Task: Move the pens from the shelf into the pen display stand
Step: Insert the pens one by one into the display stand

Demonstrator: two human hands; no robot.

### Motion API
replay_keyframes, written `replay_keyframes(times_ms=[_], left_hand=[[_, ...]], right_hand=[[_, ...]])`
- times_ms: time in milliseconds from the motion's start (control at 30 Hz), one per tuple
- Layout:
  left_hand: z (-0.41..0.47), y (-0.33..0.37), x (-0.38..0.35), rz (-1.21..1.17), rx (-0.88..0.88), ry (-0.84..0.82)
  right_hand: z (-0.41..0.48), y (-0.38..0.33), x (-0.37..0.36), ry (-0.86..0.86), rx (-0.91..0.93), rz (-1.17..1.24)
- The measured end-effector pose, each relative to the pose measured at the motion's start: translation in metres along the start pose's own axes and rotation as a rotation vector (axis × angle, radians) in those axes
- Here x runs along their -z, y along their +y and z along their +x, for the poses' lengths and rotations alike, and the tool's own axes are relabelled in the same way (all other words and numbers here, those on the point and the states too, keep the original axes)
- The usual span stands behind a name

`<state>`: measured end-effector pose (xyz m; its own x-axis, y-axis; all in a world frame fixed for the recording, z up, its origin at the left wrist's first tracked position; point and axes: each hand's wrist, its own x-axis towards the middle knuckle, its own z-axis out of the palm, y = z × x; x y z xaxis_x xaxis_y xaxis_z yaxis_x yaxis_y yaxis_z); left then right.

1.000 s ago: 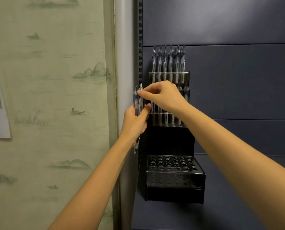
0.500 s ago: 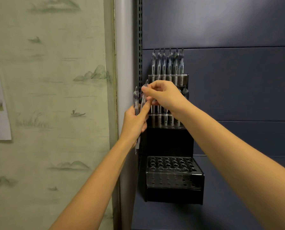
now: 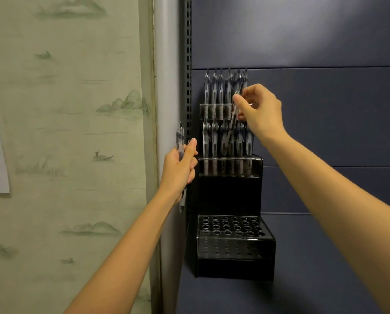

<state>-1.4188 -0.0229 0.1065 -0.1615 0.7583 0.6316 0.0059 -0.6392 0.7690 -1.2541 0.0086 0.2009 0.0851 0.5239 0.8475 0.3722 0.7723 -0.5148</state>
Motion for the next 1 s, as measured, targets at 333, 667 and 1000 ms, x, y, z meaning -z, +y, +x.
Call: replay_keyframes(times_ms=[333,667,1000], left_hand=[[0.002,0.001,-0.005,0.0,-0.014,-0.016],[0.003,0.0,-0.005,0.008,-0.032,-0.036],[0.003,-0.002,-0.014,0.029,-0.04,-0.034]], right_hand=[[-0.003,0.019,-0.015,-0.084,-0.041,-0.058],[-0.012,0.034,-0.021,-0.212,-0.121,-0.269],[-0.021,0.006,-0.016,-0.233,0.044,-0.142]])
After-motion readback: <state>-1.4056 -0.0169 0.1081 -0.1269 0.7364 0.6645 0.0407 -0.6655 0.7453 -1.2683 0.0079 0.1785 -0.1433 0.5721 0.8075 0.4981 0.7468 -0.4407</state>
